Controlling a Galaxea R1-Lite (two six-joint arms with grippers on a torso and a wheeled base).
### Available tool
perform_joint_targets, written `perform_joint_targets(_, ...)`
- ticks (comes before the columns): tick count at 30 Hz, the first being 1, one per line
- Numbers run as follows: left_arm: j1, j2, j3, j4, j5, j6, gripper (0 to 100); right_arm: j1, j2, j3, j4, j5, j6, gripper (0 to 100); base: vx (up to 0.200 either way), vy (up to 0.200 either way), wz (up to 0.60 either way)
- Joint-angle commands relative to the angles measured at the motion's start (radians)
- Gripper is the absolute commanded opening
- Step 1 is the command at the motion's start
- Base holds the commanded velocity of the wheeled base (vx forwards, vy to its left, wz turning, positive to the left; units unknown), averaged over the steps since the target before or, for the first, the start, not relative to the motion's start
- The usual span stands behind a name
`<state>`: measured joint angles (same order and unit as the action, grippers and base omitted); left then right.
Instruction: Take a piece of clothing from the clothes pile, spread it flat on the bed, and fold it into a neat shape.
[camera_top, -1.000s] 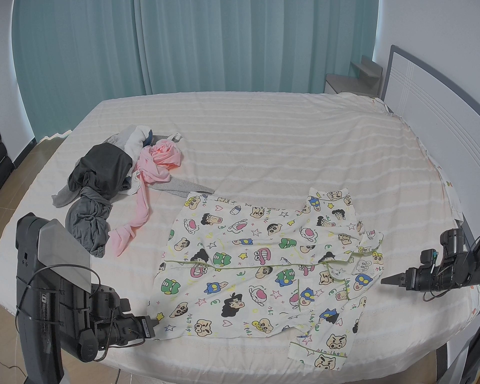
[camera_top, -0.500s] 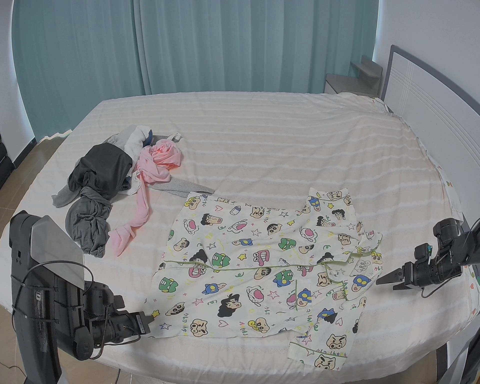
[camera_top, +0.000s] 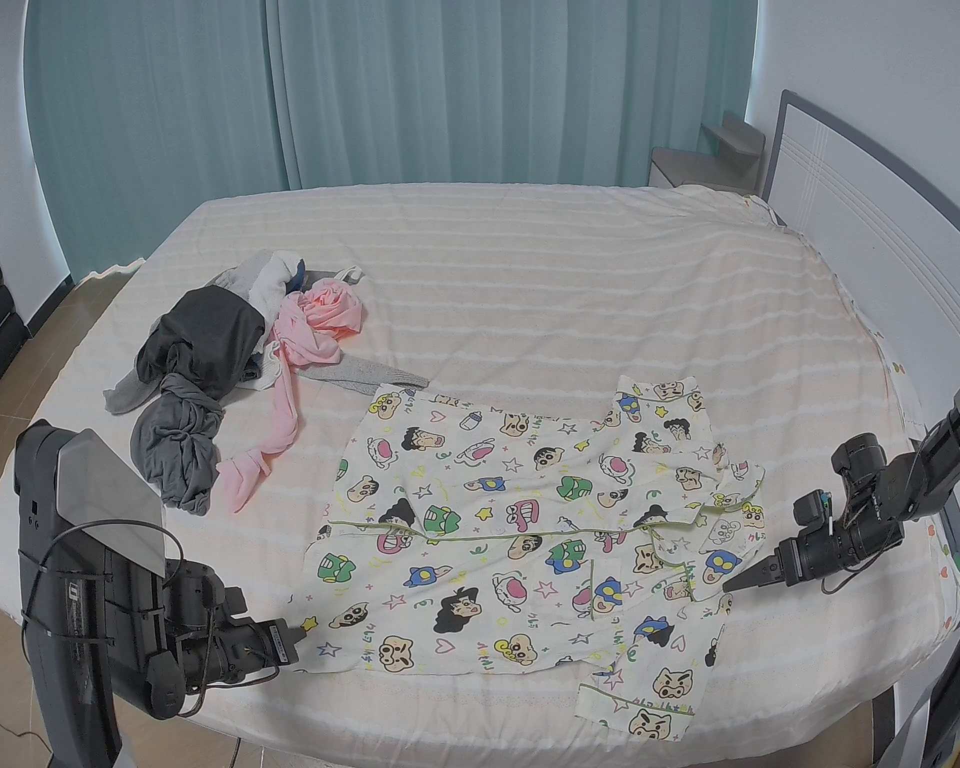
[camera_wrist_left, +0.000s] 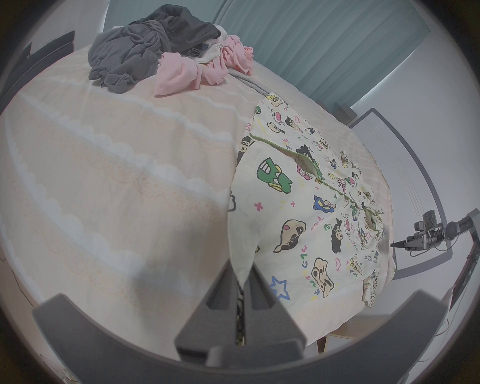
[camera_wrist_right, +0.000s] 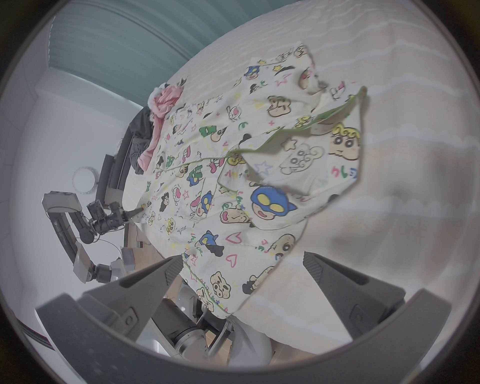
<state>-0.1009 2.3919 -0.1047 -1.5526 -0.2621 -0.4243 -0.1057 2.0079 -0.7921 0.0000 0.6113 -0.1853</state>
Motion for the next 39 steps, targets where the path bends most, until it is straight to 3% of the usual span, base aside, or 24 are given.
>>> perform_joint_targets(1, 0.004, -0.008, 0.002, -0.018, 0.0, -0.001, 0, 0.054, 0.049, -0.024, 0.014, -0.05, 0.003, 100, 0.0, 0.0, 0.0)
perform_joint_targets(4, 0.009, -0.008, 0.003, -0.018, 0.001, -0.001, 0, 0.08, 0.081, -0.041, 0.044, -0.116, 0.006, 100, 0.0, 0.0, 0.0)
perform_joint_targets(12, 0.013, -0.008, 0.005, -0.018, 0.0, -0.001, 0, 0.087, 0.137, -0.036, 0.028, -0.119, 0.006, 100, 0.0, 0.0, 0.0)
perform_joint_targets(23, 0.013, -0.01, 0.007, -0.018, 0.0, -0.001, 0, 0.109, 0.177, -0.038, -0.006, -0.119, 0.101, 100, 0.0, 0.0, 0.0)
perform_joint_targets(27, 0.013, -0.01, 0.007, -0.018, 0.0, -0.001, 0, 0.132, 0.2, -0.024, -0.106, -0.136, 0.147, 100, 0.0, 0.0, 0.0)
perform_joint_targets(36, 0.013, -0.01, 0.005, -0.018, 0.0, -0.001, 0, 0.189, 0.204, -0.007, -0.115, -0.18, 0.158, 100, 0.0, 0.0, 0.0)
perform_joint_targets(37, 0.013, -0.01, 0.005, -0.018, 0.0, -0.001, 0, 0.189, 0.204, -0.007, -0.115, -0.18, 0.158, 0, 0.0, 0.0, 0.0)
perform_joint_targets(39, 0.013, -0.01, 0.007, -0.018, 0.0, -0.001, 0, 0.19, 0.206, -0.013, -0.115, -0.202, 0.173, 0, 0.0, 0.0, 0.0)
